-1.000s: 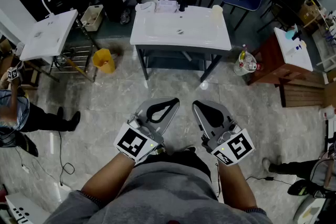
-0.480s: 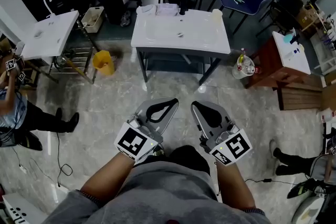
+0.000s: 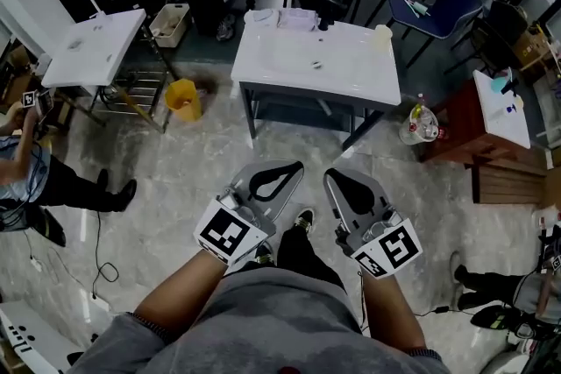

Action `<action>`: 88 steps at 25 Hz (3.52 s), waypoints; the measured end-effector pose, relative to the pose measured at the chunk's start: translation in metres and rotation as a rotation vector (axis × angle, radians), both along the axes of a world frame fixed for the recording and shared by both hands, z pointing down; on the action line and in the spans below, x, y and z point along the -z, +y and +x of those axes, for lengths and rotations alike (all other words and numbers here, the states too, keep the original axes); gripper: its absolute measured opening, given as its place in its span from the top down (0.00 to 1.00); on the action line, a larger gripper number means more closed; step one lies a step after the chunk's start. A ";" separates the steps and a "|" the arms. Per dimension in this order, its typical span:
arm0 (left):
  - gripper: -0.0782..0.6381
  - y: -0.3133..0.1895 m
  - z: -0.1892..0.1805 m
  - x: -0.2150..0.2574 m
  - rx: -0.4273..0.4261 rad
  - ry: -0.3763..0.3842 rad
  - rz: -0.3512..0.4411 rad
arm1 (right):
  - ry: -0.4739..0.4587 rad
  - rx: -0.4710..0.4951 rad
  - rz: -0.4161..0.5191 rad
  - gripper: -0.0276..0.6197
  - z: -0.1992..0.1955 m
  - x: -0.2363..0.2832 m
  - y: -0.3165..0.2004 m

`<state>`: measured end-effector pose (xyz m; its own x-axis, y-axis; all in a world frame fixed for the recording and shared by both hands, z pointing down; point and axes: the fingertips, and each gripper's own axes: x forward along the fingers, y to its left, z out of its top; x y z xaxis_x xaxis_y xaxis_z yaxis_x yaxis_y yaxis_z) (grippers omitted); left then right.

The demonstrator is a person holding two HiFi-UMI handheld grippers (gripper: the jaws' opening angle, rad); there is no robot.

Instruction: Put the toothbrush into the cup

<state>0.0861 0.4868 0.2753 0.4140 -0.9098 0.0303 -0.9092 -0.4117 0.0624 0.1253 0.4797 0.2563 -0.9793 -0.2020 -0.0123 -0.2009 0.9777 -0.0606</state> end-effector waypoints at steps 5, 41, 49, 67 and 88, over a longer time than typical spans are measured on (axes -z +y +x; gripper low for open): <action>0.88 -0.035 -0.006 0.001 0.015 -0.012 0.000 | -0.002 0.020 0.014 0.94 -0.009 0.000 -0.037; 0.88 -0.214 -0.031 -0.012 0.087 -0.041 -0.023 | 0.011 0.111 0.028 0.94 -0.034 -0.011 -0.217; 0.88 -0.253 -0.071 -0.016 0.010 0.007 -0.033 | 0.055 0.066 0.038 0.94 -0.081 -0.021 -0.248; 0.88 -0.363 -0.188 -0.028 -0.179 0.020 -0.048 | 0.044 -0.074 0.002 0.94 -0.207 -0.026 -0.348; 0.88 -0.429 -0.244 -0.066 -0.299 0.006 -0.062 | 0.133 -0.295 -0.122 0.94 -0.244 -0.078 -0.425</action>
<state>-0.1576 0.0579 0.3415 0.6633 -0.7442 0.0787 -0.7479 -0.6560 0.1012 -0.1187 0.0549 0.3343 -0.8699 -0.4686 0.1537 -0.4877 0.8636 -0.1276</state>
